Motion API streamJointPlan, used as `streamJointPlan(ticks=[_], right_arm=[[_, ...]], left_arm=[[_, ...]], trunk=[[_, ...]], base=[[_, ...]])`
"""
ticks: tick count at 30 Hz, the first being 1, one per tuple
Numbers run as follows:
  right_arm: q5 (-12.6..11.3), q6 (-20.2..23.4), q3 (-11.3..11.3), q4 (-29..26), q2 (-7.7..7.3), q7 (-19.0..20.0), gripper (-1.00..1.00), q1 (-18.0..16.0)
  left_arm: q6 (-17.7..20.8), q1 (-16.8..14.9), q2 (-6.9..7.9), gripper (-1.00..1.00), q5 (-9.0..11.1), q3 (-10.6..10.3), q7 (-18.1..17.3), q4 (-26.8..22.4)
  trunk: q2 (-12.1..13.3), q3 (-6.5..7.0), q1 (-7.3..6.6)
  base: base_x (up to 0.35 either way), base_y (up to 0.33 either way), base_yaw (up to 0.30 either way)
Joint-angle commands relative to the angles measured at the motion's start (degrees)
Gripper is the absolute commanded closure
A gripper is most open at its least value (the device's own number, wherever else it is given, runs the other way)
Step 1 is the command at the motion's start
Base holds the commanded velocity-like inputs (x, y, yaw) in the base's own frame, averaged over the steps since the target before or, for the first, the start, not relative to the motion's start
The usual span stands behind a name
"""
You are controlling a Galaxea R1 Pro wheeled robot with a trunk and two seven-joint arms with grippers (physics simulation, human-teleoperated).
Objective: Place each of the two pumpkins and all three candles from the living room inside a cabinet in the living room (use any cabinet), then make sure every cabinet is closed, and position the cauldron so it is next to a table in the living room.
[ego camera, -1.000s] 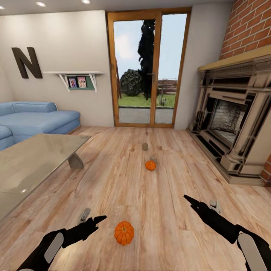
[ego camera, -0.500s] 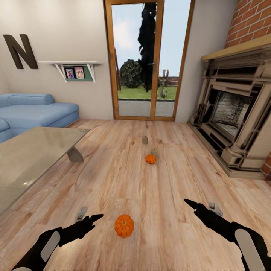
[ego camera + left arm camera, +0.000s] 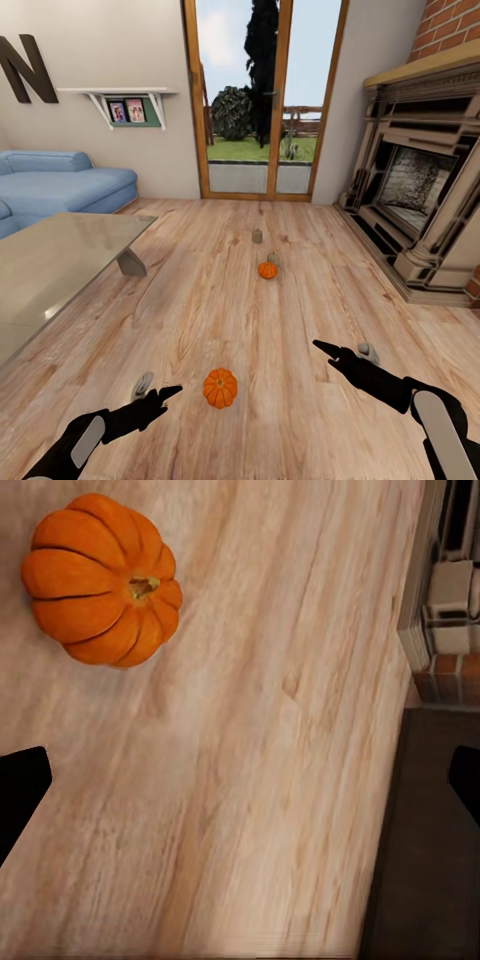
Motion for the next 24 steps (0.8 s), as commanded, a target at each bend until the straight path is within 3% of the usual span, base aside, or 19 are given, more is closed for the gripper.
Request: streamJointPlan(ticks=[1,7,13,15,22,24], right_arm=[[0.1,0.7,-0.1,-0.2,0.0,0.6,-1.0,0.0],[-1.4,1.7,-0.4,-0.6,-0.25,0.9,-1.0,0.0],[-10.1,2.1,0.0,-0.6,-0.45,1.0,-1.0,0.0],[-11.6,2.2,0.1,-0.6,-0.46,1.1,-1.0,0.0],[-12.6,2.0,0.1,-0.6,-0.39,1.1,-1.0,0.0],[-12.6,2.0,0.1,-0.6,-0.35,1.1,-1.0,0.0]], left_arm=[[0.4,0.0,0.07,-1.0,0.3,0.1,-0.2,0.2],[0.4,-0.1,-0.04,-1.0,0.3,0.1,-0.3,0.5],[0.5,-0.1,0.12,-1.0,0.3,0.1,-0.6,0.1],[0.5,-0.1,0.21,-1.0,0.3,0.1,-0.7,0.0],[0.8,-3.4,-0.32,-1.0,0.4,0.1,-0.9,-0.2],[1.7,-4.6,-0.23,-1.0,0.4,0.1,-2.5,-0.3]], trunk=[[0.0,-0.28,0.01],[-0.1,-1.61,0.17],[-0.2,-2.94,0.32],[-0.2,-3.38,0.37],[-0.3,-4.93,0.55],[-0.3,-5.37,0.6]], base=[[0.0,0.0,0.0],[0.0,0.0,0.0],[0.0,0.0,0.0],[0.0,0.0,0.0],[0.0,0.0,0.0],[0.0,0.0,0.0]])
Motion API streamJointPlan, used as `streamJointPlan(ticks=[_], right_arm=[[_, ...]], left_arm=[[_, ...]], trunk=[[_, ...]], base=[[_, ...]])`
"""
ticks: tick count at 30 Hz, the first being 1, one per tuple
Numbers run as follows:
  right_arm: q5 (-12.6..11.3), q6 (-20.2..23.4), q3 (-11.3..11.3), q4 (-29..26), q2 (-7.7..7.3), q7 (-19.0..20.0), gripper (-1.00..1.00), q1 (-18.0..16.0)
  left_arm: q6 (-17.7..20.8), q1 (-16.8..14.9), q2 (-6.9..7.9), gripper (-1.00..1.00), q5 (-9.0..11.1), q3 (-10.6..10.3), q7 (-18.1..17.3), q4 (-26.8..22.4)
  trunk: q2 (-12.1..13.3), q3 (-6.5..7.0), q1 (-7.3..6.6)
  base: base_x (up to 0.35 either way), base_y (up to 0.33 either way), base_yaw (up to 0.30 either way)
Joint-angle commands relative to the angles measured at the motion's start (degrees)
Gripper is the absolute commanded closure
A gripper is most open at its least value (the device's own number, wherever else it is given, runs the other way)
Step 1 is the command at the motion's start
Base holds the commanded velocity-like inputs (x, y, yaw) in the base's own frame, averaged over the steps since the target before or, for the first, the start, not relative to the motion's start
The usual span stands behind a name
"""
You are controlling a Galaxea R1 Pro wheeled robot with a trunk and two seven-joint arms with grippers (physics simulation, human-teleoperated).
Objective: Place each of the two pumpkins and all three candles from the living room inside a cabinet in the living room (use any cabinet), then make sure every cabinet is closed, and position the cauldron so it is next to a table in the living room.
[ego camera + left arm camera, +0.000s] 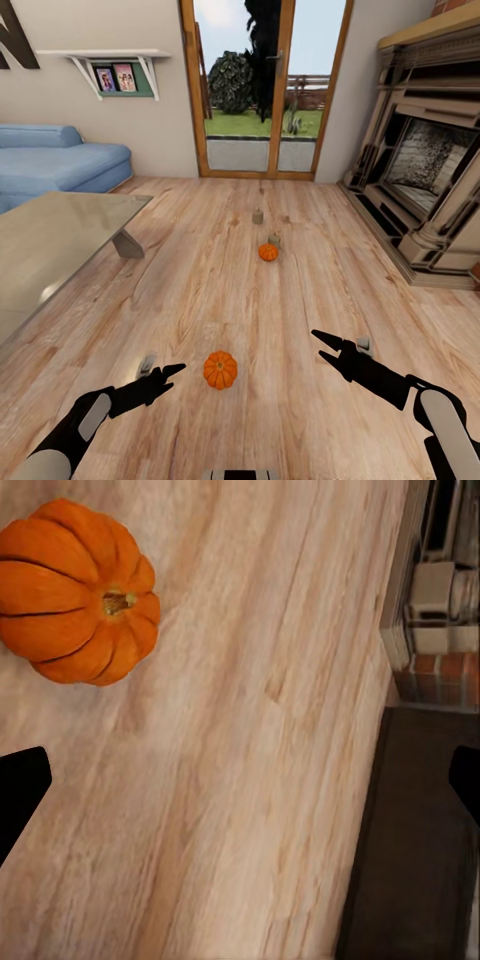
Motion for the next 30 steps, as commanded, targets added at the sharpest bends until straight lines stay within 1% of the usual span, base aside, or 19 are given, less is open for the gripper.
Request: streamJointPlan(ticks=[1,2,5,22,30], right_arm=[[0.5,0.2,-0.1,0.0,0.06,0.6,-1.0,0.0],[0.5,0.1,-0.1,0.0,0.18,0.6,-1.0,0.0],[0.6,-0.1,0.0,0.0,0.29,0.6,-1.0,0.0],[0.5,-0.3,-0.1,0.0,0.24,0.7,-1.0,0.0],[0.6,-0.4,-0.1,0.0,0.24,0.7,-1.0,0.0]], left_arm=[[1.1,-0.4,0.14,-1.0,0.1,0.1,-1.5,0.1],[1.9,-0.8,0.28,-1.0,0.0,0.1,-3.2,0.1],[2.5,-1.2,0.41,-1.0,-0.6,0.1,-4.4,-0.1],[2.7,-1.3,-0.06,-1.0,-1.0,0.1,-4.7,0.1],[2.5,-1.3,0.39,-1.0,-1.0,0.1,-4.4,0.5]], trunk=[[0.0,-0.28,0.01],[0.0,-0.5,0.04],[-0.1,-1.16,0.12],[-0.3,-4.93,0.55],[-0.4,-6.7,0.76]], base=[[0.0,0.0,0.0],[0.0,0.0,0.0],[0.0,0.0,0.0],[0.0,0.0,0.0],[0.0,0.0,0.0]])
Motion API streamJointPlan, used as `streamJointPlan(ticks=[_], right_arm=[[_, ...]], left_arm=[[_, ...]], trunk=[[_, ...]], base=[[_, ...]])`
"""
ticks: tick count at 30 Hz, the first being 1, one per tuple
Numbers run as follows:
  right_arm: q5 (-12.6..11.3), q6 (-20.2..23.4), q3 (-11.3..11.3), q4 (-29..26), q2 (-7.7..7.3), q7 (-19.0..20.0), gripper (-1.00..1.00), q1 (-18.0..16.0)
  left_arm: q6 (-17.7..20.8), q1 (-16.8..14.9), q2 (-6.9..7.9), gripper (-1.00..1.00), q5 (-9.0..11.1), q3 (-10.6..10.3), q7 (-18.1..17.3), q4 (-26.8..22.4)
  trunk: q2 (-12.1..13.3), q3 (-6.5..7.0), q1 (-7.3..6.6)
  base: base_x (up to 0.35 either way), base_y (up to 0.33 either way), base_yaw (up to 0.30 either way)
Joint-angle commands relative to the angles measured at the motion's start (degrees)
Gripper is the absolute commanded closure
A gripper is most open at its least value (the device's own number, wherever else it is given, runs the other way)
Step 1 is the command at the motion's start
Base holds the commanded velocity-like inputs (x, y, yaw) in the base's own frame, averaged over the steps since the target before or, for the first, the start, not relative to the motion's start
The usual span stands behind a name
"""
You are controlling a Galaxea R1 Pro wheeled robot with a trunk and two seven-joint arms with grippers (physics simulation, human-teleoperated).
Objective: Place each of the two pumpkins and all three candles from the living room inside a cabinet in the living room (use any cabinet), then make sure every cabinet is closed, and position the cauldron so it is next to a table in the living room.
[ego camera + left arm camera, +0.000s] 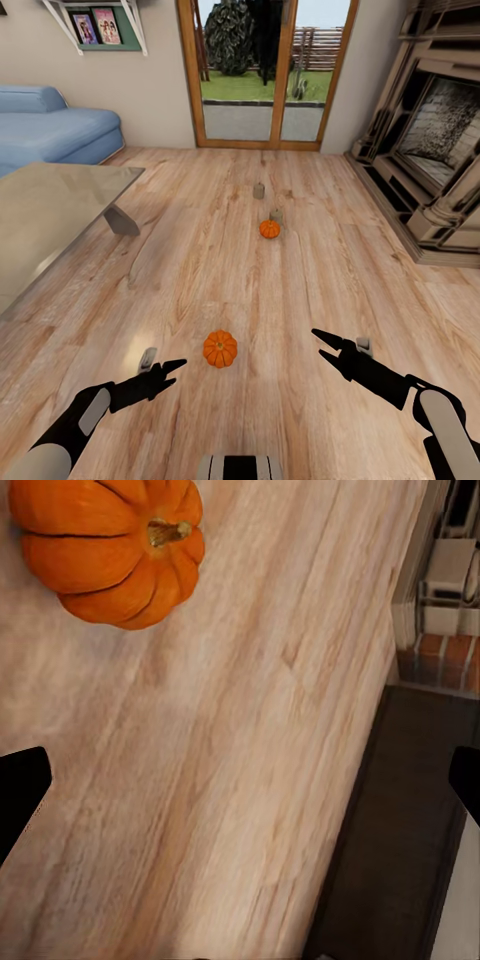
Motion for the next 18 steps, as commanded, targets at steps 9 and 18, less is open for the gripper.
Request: streamJointPlan(ticks=[9,18], right_arm=[[0.5,0.3,-0.1,0.0,0.01,0.6,-1.0,0.0],[0.5,0.4,-0.1,0.0,0.01,0.6,-1.0,0.0]], left_arm=[[-0.2,0.0,-0.34,-1.0,0.8,0.6,7.6,0.1],[-0.3,0.0,-0.26,-1.0,0.9,0.6,8.0,0.1]], trunk=[[-0.1,-2.04,0.22],[-0.3,-4.03,0.45]], base=[[0.0,0.0,0.0],[0.0,0.0,0.0]])
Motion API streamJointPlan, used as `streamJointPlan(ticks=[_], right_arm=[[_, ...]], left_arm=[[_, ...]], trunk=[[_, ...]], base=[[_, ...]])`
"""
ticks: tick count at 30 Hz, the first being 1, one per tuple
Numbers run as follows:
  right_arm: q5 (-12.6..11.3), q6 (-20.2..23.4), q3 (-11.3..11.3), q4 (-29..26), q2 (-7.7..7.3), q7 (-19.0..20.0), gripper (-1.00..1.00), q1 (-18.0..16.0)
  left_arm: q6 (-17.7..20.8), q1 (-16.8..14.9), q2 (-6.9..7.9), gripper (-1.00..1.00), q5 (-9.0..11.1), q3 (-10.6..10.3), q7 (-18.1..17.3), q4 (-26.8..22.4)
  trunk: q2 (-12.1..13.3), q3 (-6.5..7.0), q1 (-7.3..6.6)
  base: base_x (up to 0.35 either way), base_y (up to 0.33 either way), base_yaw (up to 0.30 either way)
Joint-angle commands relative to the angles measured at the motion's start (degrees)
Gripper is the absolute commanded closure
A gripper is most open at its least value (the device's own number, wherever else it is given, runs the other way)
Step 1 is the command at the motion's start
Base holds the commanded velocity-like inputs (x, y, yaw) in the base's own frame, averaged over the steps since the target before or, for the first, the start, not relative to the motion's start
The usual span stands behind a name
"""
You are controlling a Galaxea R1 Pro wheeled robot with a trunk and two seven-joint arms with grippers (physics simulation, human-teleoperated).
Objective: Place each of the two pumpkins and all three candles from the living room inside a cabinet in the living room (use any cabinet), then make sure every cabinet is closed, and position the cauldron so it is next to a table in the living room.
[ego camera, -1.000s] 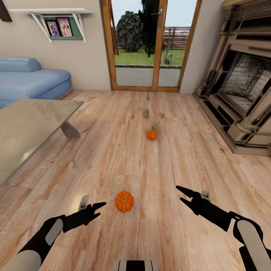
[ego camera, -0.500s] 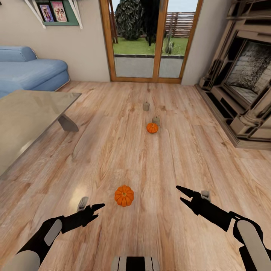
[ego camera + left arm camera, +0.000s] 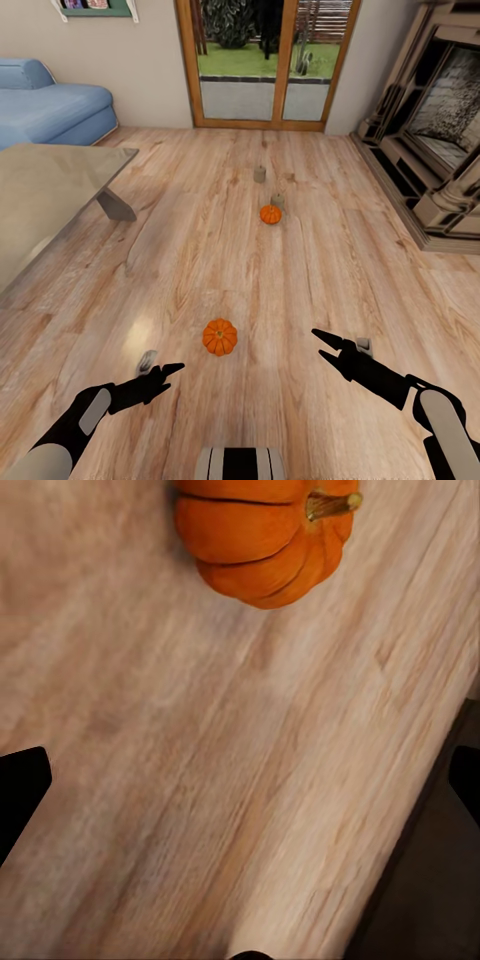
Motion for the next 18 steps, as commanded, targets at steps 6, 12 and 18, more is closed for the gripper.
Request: streamJointPlan(ticks=[6,12,18], right_arm=[[0.5,0.2,-0.1,0.0,0.01,0.6,-1.0,0.0],[0.6,0.1,0.0,0.0,0.01,0.6,-1.0,0.0],[0.6,0.1,-0.1,0.0,0.01,0.6,-1.0,0.0]], left_arm=[[0.4,0.0,-0.1,-1.0,0.1,0.2,-0.1,0.0],[0.4,0.0,-0.17,-1.0,0.1,0.2,-0.1,0.0],[0.4,0.0,-0.15,-1.0,0.1,0.2,-0.1,-0.2]], trunk=[[-0.1,-1.37,0.14],[-0.2,-2.7,0.3],[-0.2,-3.37,0.37]], base=[[0.0,0.0,0.0],[0.0,0.0,0.0],[0.0,0.0,0.0]])
